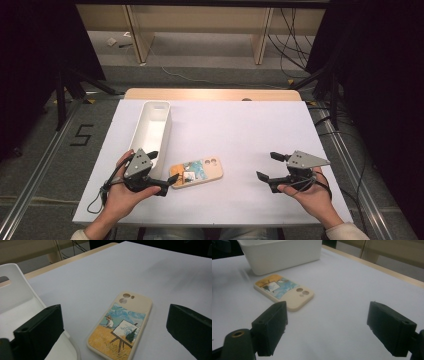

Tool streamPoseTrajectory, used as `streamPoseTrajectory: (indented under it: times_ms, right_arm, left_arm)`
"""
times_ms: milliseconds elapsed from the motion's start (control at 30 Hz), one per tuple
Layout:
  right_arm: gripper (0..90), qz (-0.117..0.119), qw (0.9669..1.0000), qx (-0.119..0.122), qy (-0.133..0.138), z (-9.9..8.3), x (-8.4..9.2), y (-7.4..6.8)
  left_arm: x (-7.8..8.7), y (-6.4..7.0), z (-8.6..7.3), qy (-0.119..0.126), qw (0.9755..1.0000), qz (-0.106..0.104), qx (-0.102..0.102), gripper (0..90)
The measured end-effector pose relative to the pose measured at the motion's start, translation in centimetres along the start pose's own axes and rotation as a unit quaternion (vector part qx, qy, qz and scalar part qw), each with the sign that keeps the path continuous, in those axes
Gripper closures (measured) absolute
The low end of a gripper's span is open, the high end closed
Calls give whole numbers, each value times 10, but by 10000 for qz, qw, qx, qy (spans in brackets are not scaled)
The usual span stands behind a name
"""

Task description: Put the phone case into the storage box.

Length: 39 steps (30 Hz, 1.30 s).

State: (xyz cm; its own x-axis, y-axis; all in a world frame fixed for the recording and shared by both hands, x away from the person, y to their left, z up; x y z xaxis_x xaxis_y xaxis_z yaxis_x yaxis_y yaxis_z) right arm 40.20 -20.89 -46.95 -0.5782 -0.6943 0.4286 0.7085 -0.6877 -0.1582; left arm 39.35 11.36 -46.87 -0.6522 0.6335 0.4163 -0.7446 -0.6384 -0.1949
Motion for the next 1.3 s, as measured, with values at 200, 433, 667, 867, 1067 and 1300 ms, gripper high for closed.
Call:
streamPoseTrajectory:
  times_ms: [200,433,667,867,1067,1300]
  right_arm:
    - [177,5,10000,-4,-23,-1,0,0]
    - [177,6,10000,-4,-33,-1,-1,-1]
    - [177,63,9999,51,-97,-2,-7,-6]
    - [177,83,9999,65,-119,-3,-8,-7]
    - [177,89,9999,64,-120,-3,-8,-7]
    - [177,103,9998,76,-142,-3,-8,-8]
  left_arm:
    - [0,0,0,-2,10000,-3,8,5]
    - [-3,8,7,-60,9999,-75,-144,17]
    - [-23,26,14,-400,9969,-470,-496,13]
    - [-49,45,12,-769,9891,-945,-824,8]
    - [-68,45,13,-937,9846,-1044,-1047,10]
    - [-95,45,11,-1179,9789,-1156,-1201,27]
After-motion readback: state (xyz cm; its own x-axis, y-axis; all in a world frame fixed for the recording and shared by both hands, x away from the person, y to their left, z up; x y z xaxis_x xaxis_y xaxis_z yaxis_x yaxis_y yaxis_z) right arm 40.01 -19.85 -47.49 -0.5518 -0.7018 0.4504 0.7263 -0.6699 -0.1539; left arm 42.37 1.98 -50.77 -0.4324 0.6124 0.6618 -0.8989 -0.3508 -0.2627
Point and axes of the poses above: each handheld gripper's, and its own axes: x roughly backward along the jaws, z roughly out of its top, y roughly to its right, the point moved 9 cm from there along -x, roughly forward along the jaws, and after that the axes turned 12 degrees about -x, right-handed, at the moved point
